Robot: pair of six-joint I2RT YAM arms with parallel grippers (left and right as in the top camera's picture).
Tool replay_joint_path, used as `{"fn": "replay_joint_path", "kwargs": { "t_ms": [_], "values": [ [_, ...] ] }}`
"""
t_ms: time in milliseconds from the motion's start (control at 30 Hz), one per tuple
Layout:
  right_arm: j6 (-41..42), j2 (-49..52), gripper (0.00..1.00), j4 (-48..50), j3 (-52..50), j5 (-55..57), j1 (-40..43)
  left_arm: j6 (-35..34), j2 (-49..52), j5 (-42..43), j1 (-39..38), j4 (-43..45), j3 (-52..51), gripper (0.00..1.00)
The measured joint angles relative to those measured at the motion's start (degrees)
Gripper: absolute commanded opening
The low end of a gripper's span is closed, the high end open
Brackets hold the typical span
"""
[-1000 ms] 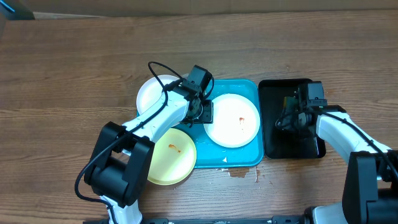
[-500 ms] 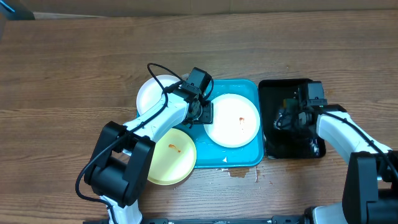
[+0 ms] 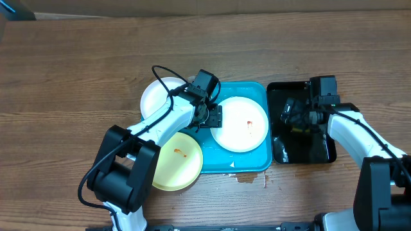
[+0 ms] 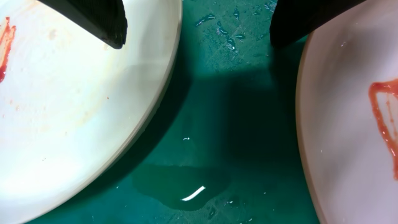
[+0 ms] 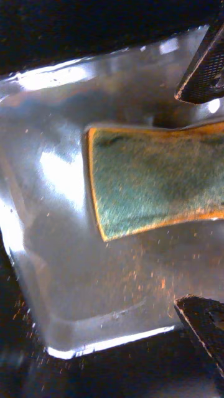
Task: Clean dirty plates on tray and stack at the side
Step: 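Lower right gripper into black tray and grasp the green sponge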
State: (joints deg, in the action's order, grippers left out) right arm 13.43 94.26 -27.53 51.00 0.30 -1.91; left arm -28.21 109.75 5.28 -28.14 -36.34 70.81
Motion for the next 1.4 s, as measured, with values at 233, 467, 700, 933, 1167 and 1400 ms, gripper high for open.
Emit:
{"fn": "replay_joint_path", "kwargs": {
  "t_ms": [233, 467, 700, 933, 1167, 1400],
  "values": [
    [-0.35, 1.14, 0.8, -0.2, -0.85, 1.36, 0.0, -0.42, 0.0, 0.0, 0.0, 0.2, 0.0, 0.76],
    [-0.39, 2.78, 0.04, -0.04, -0.94, 1.66, 0.0, -0.63, 0.0, 0.0, 0.0, 0.39, -0.02, 0.76],
    [-1.4, 2.89, 1.0, 3.17, -0.98, 1.64, 0.0, -0.63, 0.0, -0.02, 0.0, 1.95, -0.07, 0.76],
    [-1.7, 2.93, 1.0, 10.01, -0.98, 1.64, 0.0, -0.66, 0.0, 0.0, 0.0, 2.1, -0.07, 0.8],
    [-2.25, 6.45, 0.63, 12.72, -0.94, 4.17, -0.07, -0.66, 0.0, 0.0, -0.02, 2.1, -0.07, 0.8],
    [-3.93, 7.17, 0.04, 12.72, -0.72, 5.49, 0.0, -1.38, 0.0, -0.04, 0.0, 2.1, -0.07, 0.26]
  ]
}}
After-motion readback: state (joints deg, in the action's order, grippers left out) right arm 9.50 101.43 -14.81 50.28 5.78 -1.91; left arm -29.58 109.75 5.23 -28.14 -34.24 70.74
